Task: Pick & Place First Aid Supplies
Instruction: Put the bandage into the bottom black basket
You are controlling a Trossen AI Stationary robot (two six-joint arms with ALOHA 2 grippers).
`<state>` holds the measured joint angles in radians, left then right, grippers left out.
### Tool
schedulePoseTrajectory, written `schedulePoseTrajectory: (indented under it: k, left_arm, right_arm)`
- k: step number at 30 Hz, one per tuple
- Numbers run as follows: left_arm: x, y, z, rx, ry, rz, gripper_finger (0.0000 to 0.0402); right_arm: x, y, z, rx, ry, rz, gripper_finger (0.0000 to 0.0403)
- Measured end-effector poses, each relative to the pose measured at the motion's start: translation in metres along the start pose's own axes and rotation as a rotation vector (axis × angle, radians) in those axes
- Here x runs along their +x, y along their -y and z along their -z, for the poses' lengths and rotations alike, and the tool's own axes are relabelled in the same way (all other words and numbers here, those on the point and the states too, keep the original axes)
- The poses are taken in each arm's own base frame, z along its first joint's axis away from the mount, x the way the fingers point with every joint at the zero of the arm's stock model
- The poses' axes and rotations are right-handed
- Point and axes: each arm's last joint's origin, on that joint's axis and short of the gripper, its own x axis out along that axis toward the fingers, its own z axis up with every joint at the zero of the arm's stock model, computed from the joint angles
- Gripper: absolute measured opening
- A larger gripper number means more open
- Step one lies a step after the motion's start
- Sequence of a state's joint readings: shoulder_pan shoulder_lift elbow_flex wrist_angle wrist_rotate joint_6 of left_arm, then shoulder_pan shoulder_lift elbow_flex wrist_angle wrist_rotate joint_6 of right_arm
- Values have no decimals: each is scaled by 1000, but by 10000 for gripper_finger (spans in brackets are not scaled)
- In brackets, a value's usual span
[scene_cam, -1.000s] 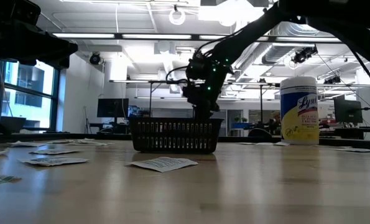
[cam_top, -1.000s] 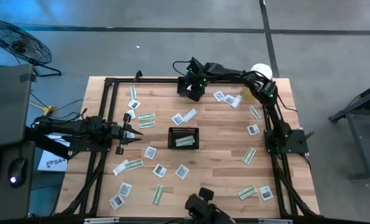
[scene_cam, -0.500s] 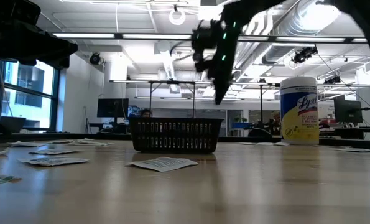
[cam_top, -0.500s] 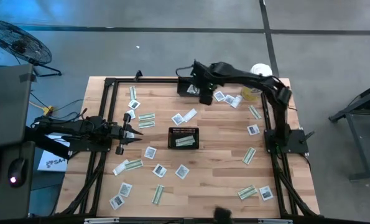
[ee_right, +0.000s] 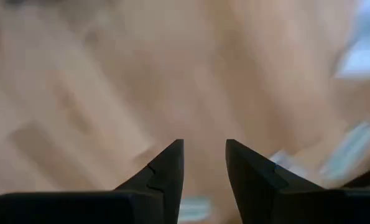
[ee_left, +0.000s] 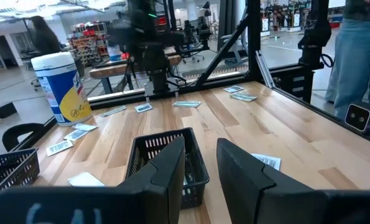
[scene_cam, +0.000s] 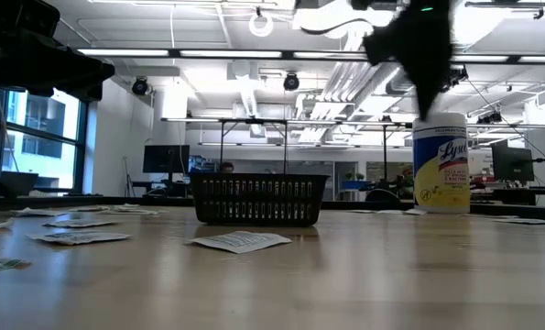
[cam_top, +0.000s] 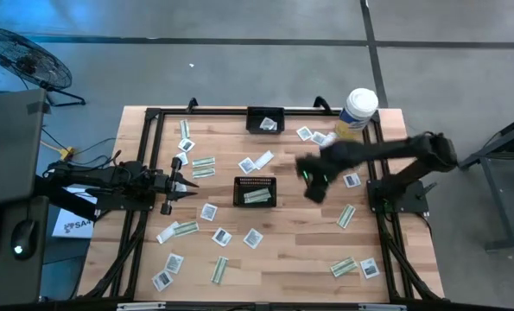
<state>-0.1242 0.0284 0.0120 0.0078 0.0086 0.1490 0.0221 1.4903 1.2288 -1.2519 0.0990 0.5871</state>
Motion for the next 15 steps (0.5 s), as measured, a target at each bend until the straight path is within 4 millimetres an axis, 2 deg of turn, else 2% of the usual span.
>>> schedulePoseTrajectory:
  k: [4,7,11,15]
  left_arm:
    - [0,0,0,0,0,0,92]
    - [0,0,0,0,1,0,92]
    - [0,0,0,0,0,0,92]
    - [0,0,0,0,0,0,92]
  right_arm:
    - [24,-29,53,65,-91,-35,113]
    - [45,-48,84,100,-141,-52,112]
    - [66,-59,108,175,-152,-68,112]
    - [80,-58,123,215,-163,-48,112]
